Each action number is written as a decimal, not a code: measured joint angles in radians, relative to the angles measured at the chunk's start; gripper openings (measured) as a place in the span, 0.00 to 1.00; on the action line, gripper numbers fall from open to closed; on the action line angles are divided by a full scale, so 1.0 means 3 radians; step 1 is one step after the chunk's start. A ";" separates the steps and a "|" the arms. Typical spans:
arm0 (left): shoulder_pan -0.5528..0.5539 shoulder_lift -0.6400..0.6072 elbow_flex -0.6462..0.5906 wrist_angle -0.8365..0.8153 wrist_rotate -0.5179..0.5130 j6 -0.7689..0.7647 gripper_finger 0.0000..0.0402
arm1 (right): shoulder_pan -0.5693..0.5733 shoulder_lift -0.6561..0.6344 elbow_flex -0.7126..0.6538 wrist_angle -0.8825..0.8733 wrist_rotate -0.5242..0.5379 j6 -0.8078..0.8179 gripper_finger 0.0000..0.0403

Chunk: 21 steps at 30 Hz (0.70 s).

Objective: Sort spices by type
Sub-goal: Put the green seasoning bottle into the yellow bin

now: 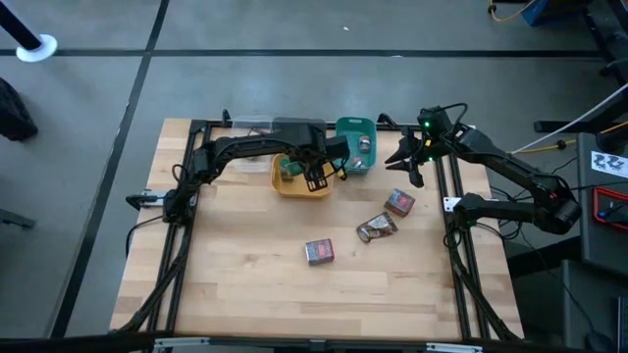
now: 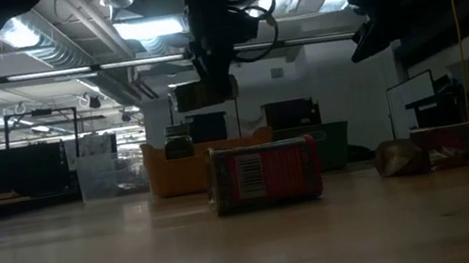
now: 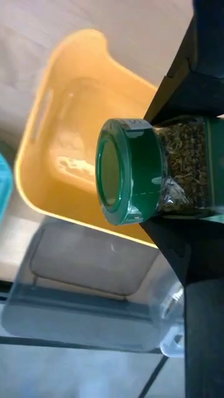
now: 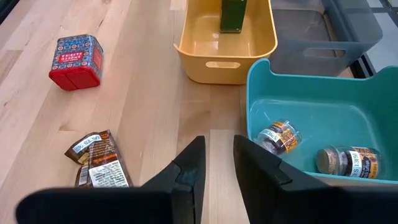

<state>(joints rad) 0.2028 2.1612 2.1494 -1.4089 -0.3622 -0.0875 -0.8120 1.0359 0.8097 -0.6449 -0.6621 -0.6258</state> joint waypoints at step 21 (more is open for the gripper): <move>-0.0404 -0.0823 0.0003 -0.0404 -0.0678 -0.0835 0.47 | 0.0000 0.0000 0.0000 -0.0004 0.0002 0.0000 0.21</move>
<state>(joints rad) 0.0814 1.9143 2.1502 -1.5302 -0.5655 -0.3380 -0.8118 1.0359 0.8097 -0.6460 -0.6615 -0.6258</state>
